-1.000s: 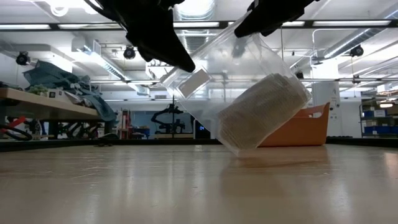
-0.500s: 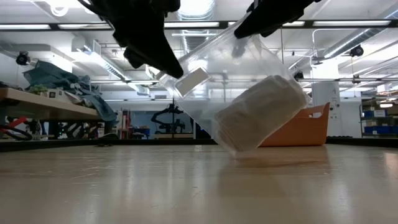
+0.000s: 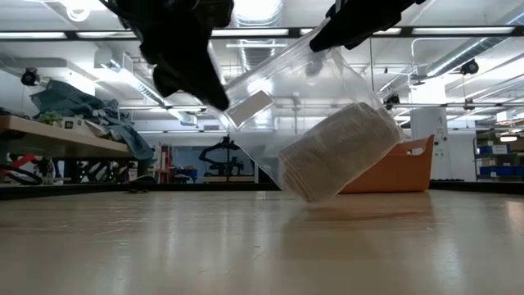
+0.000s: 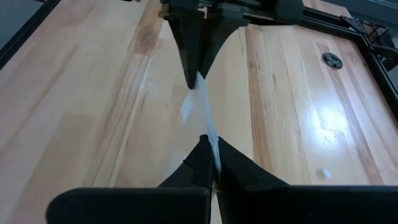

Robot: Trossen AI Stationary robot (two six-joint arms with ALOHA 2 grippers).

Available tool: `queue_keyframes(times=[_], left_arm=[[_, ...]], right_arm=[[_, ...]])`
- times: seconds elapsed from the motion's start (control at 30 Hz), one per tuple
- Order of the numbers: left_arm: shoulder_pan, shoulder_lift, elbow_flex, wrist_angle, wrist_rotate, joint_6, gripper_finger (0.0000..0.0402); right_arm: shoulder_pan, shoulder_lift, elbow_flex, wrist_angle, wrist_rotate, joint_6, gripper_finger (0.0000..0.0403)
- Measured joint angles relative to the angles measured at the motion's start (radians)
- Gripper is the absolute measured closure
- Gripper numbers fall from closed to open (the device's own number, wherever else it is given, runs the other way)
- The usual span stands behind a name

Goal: Roll bandage
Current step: Close the transparent zip bag

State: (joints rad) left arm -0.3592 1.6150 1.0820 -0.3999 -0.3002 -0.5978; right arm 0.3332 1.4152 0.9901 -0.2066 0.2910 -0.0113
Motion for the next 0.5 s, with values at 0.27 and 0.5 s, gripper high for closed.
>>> queue_keyframes(times=[0.27,0.5], left_arm=[[-0.004,-0.006,-0.002,-0.068,0.096,-0.098,0.037],[-0.025,-0.048,0.001,0.106,0.161,0.018,0.0379]], right_arm=[[0.0,-0.002,-0.003,0.0,0.0,0.002,0.0403],[0.0,-0.002,-0.003,0.002,-0.001,0.001,0.0403]])
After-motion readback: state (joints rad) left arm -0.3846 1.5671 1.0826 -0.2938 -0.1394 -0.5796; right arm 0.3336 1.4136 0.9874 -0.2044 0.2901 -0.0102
